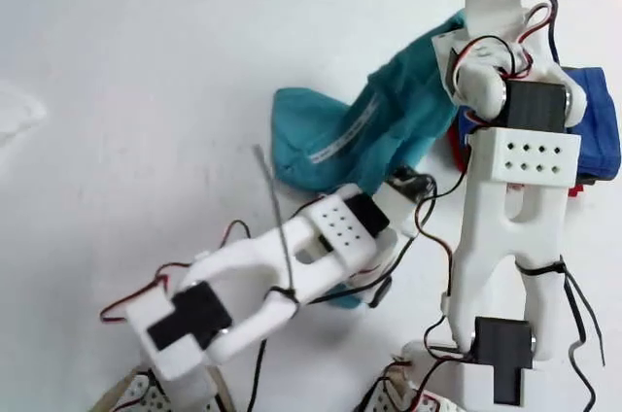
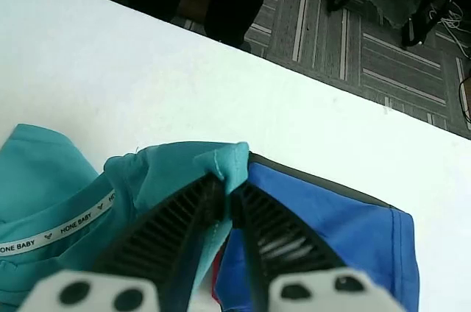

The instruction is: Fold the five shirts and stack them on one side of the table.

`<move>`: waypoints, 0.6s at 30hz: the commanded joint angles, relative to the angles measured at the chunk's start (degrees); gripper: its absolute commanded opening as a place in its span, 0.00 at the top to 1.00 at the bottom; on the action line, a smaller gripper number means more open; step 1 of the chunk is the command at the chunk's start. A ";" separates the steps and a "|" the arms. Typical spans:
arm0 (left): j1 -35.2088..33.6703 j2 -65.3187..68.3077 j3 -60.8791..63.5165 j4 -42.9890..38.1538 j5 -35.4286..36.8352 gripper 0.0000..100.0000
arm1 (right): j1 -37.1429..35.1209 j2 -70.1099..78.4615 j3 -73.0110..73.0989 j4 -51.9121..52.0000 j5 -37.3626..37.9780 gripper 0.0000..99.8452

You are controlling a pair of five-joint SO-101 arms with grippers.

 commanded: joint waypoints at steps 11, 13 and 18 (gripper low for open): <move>0.26 -4.84 -2.51 0.53 -17.32 0.98 | 0.92 -0.13 -0.26 -1.36 0.35 0.98; -0.26 -6.95 -2.59 0.35 -17.14 0.97 | 0.92 -0.13 -0.26 -1.27 0.35 0.98; -4.22 -13.89 -2.07 0.53 -17.41 0.97 | 0.57 -0.13 -0.44 -1.54 -2.11 0.98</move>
